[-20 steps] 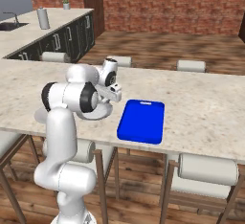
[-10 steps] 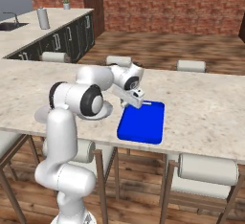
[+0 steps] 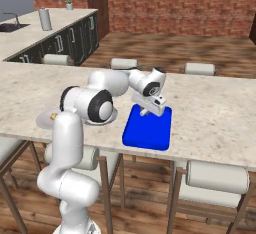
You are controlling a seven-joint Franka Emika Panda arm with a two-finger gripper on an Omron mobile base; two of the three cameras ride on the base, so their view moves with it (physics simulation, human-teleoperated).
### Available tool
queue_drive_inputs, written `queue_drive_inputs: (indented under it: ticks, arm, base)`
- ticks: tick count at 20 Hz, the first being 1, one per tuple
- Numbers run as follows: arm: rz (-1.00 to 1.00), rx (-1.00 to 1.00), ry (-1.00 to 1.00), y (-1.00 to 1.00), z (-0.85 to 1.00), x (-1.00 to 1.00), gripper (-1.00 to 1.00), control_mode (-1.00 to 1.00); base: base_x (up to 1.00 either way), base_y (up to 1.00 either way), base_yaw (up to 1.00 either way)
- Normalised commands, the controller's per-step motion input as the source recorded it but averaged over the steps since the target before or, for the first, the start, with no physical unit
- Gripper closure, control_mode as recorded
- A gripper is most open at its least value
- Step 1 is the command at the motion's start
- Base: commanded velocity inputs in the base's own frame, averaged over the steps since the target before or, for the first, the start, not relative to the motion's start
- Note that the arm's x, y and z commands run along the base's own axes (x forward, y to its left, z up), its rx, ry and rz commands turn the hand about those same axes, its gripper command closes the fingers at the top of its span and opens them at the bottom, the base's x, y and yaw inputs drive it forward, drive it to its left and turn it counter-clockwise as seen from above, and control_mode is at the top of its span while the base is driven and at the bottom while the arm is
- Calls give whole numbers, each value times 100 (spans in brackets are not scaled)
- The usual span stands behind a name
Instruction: Move the dessert items from the plates to the tray.
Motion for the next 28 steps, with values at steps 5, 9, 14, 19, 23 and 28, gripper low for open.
queue_drive_inputs:
  ticks: [5,9,14,19,23,28]
  arm:
    - [0,-12,0,1,-28,0,100,-100]
    - [0,-17,0,11,-36,0,100,-100]
    - [0,-9,0,7,-17,0,-100,-100]
    - [0,0,0,0,0,0,-100,-100]
    - [0,0,0,0,5,0,-100,-100]
    - [0,0,-2,0,39,0,-100,-100]
  base:
    - [0,0,0]
    - [0,0,0]
    - [0,0,0]
    - [0,0,0]
    - [0,0,0]
    - [0,0,0]
